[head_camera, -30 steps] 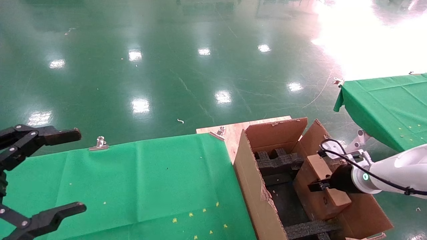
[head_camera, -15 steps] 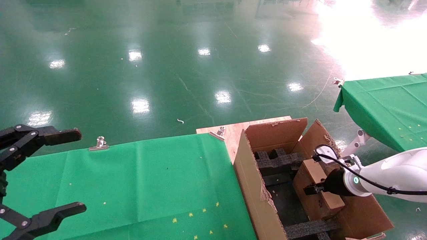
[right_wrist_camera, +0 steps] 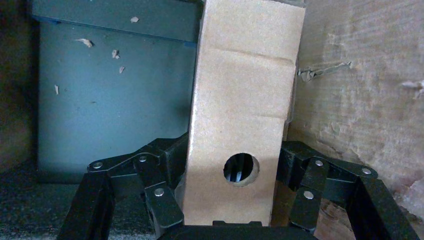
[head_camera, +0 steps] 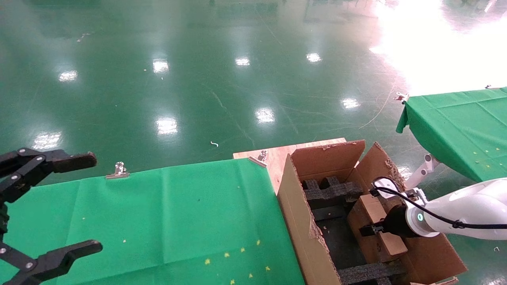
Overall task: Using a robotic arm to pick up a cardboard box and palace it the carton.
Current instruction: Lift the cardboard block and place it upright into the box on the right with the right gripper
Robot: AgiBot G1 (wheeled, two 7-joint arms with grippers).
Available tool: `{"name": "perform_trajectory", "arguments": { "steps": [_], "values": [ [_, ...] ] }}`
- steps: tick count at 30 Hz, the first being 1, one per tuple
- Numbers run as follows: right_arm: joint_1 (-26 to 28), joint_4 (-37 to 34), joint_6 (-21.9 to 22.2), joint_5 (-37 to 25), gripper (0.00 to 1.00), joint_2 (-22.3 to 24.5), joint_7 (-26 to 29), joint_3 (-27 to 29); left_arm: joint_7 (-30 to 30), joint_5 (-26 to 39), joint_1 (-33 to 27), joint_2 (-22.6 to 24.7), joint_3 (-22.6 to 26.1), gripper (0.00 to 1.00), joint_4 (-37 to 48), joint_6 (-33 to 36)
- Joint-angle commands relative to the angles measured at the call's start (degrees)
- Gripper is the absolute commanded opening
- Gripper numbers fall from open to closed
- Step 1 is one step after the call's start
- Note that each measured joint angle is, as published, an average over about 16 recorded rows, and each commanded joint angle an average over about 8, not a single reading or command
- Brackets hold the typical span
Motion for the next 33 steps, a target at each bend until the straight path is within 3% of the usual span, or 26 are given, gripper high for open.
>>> {"name": "perform_trajectory", "arguments": {
  "steps": [1,33],
  "values": [
    [-0.2,-0.2,0.1,0.6,1.00,-0.1,-0.3,0.1,0.0,0.0,0.0,0.0,0.0,1.00,0.0,0.0],
    [2.3,2.9,-0.8,-3.4,1.00,2.0,0.9,-0.4,0.0,0.0,0.0,0.0,0.0,1.00,0.0,0.0]
  ]
}}
